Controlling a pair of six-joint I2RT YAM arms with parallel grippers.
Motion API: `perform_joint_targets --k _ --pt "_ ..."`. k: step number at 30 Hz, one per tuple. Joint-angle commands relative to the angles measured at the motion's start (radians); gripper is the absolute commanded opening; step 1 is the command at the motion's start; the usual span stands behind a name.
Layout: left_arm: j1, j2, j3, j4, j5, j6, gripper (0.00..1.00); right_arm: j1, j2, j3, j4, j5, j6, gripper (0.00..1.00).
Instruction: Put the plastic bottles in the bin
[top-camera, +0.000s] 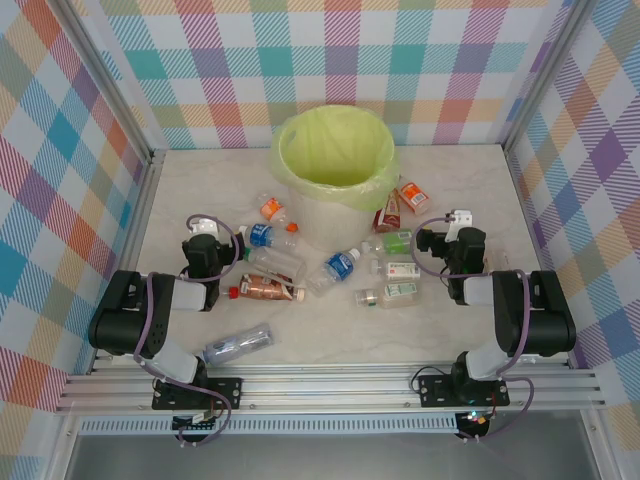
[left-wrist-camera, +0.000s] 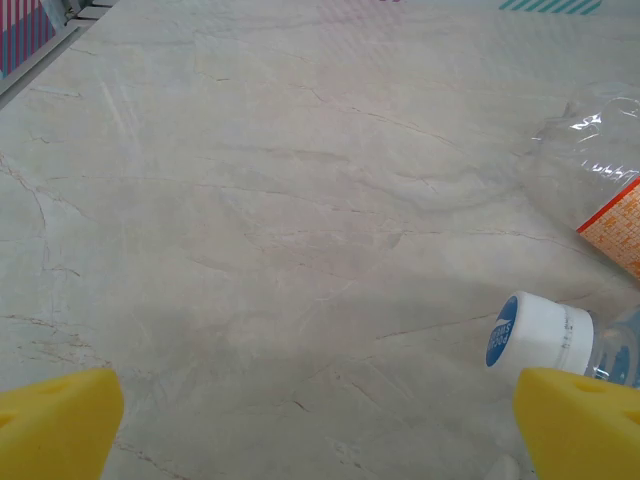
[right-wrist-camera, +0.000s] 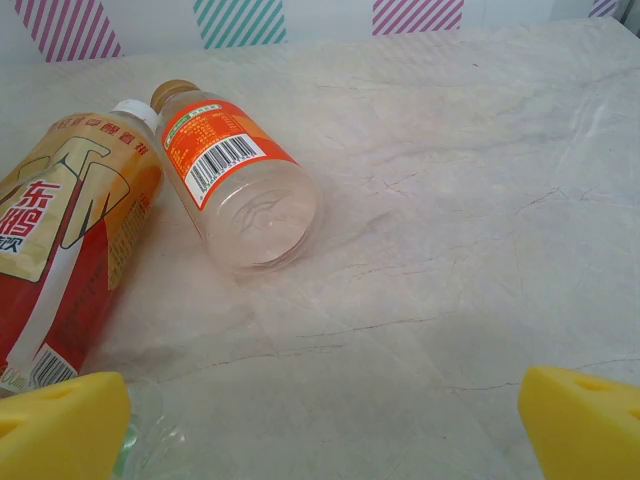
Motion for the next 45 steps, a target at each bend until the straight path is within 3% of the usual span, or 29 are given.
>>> perform_joint_targets --k 1,31,37,40,43,45 --pt "0.012 -0.003 -0.003 0.033 0.002 -0.004 1.00 0.004 -0.008 -0.011 0.027 0.005 0.013 1.00" --pt "0.012 -0.013 -0.002 0.024 0.017 0.001 1.00 0.003 -0.011 -0.016 0.035 0.003 0.016 0.99" --pt "0.012 -0.154 0.041 -0.168 0.021 0.005 1.00 0.004 -0.130 -0.033 -0.033 -0.002 0.010 1.00" --pt "0.012 -0.254 0.045 -0.248 -0.033 -0.025 1.00 0.004 -0.224 -0.030 -0.115 0.003 0.010 1.00" --pt "0.012 -0.369 0.090 -0.437 -0.116 -0.124 1.00 0.004 -0.323 -0.017 -0.196 0.010 0.043 1.00" --pt "0.009 -0.457 0.164 -0.654 -0.174 -0.259 1.00 0.004 -0.395 0.004 -0.312 0.001 0.090 1.00"
